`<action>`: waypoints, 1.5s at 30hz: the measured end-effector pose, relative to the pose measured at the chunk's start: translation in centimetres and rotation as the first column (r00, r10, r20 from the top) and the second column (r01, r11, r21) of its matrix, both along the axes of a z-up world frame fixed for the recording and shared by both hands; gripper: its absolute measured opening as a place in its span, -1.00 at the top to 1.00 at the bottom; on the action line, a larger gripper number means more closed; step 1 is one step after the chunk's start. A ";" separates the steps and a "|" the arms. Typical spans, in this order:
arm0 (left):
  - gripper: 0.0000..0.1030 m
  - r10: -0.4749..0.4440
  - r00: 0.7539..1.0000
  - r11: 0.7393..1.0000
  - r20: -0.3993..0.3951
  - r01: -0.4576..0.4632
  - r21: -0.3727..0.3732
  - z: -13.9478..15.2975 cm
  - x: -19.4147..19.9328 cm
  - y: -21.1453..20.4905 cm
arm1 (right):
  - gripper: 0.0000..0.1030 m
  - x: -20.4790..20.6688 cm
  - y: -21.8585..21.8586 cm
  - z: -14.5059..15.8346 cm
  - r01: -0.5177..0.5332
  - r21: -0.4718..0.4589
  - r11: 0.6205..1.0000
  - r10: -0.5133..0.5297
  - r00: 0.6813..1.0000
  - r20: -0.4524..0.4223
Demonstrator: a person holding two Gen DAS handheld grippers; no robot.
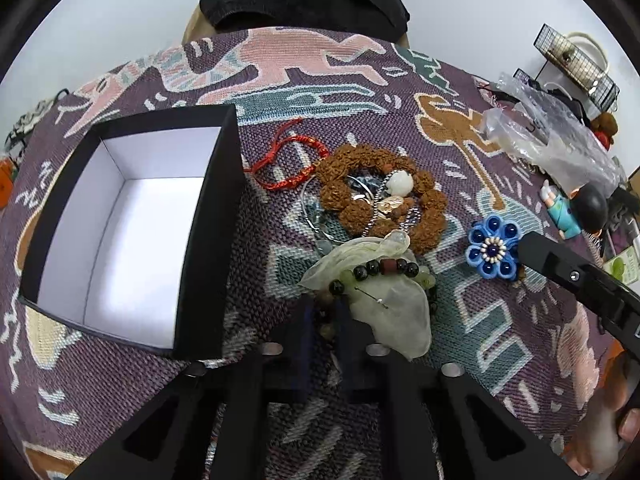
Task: Organize jewelry
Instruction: 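Lift the dark beaded bracelet with the left tool toward the black box, then lower the bracelet into the black box and open the left tool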
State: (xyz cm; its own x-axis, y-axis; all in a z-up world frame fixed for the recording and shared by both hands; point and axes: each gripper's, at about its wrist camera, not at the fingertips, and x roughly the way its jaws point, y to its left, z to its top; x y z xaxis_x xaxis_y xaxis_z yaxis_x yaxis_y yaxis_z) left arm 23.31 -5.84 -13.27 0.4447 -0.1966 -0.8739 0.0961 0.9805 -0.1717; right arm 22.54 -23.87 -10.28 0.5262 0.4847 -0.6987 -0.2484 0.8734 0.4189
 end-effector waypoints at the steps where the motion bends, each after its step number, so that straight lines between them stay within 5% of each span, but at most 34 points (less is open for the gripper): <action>1: 0.82 -0.005 1.000 1.000 -0.007 0.005 -0.027 0.1 0.0 0.3 | 0.87 0.0 0.1 0.0 -0.002 0.000 1.000 0.002 1.000 0.001; 23: 0.82 -0.044 0.975 0.988 0.218 0.075 -0.132 10.8 -3.2 2.1 | 0.87 -0.7 1.2 2.9 -0.024 0.024 0.999 0.023 0.998 0.053; 29: 0.82 -0.034 0.961 0.992 0.276 0.066 -0.109 13.3 -3.9 3.0 | 0.87 -0.8 2.1 4.3 -0.043 0.035 0.998 0.040 0.996 0.078; 37: 0.82 0.044 0.960 0.996 0.278 -0.021 -0.084 13.1 -3.1 6.4 | 0.87 -0.8 4.1 5.8 -0.077 0.034 0.996 0.074 0.992 0.101; 45: 0.82 0.135 0.966 0.986 0.222 -0.108 -0.126 9.4 -1.3 10.3 | 0.87 -0.3 7.1 6.7 -0.122 0.041 0.992 0.117 0.988 0.104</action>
